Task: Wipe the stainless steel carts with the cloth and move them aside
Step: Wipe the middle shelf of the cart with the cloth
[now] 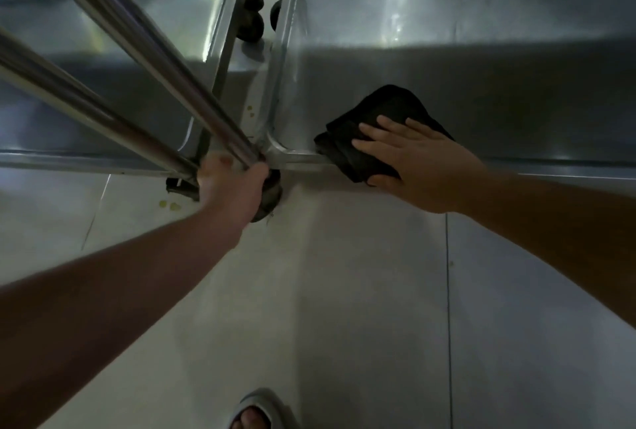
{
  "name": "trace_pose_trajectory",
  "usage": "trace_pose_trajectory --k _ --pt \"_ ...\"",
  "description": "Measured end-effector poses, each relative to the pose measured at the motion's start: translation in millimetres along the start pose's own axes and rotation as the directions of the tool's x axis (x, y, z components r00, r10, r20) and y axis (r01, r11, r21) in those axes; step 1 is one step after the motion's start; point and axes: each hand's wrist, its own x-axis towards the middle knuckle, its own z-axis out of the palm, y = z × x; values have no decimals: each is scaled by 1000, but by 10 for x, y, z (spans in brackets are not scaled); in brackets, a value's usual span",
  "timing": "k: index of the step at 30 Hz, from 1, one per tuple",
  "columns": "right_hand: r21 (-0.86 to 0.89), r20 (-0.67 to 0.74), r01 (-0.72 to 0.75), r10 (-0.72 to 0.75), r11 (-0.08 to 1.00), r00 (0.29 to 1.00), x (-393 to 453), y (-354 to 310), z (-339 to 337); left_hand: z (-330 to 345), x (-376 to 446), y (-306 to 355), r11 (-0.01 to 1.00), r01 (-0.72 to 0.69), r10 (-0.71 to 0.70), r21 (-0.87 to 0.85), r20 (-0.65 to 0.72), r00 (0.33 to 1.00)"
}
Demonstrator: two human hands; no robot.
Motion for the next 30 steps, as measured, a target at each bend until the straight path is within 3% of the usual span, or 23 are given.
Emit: trace_pose_trajectory --k 2,3,4,6,7,9,10,12,16,23,30 --pt "11 4 -8 8 1000 1000 -137 160 4 169 -270 -117 986 162 -167 41 141 976" --pt "18 3 -17 17 1000 1000 -205 231 7 258 -405 -141 983 128 -155 129 226 962" --pt "21 -1 -29 29 999 1000 -275 295 16 343 -517 -132 977 33 -96 210 297 950" --pt "19 -14 -52 52 998 999 -425 423 40 477 -667 -5 912 -302 167 278 422 891" --pt "18 -19 -62 62 998 998 -505 492 48 525 -687 72 805 -524 352 279 487 799" --pt "12 -25 -76 76 997 997 -670 641 51 650 -688 222 436 -862 639 260 585 500" --pt "8 -25 -81 82 997 996 -748 717 48 715 -680 299 269 -925 690 270 615 381" --pt "5 -14 -91 91 996 996 -890 859 30 861 -669 416 124 -949 699 290 654 291" --pt "1 -1 -114 114 993 993 -1145 1088 11 1246 -778 433 19 -954 606 299 756 249" --pt "0 9 -157 157 988 988 -1694 1602 -3 1666 -978 361 -19 -931 653 364 710 264" --pt "-19 20 -205 205 979 978 -2224 2058 -32 1920 -1279 485 -126 -933 672 338 721 170"
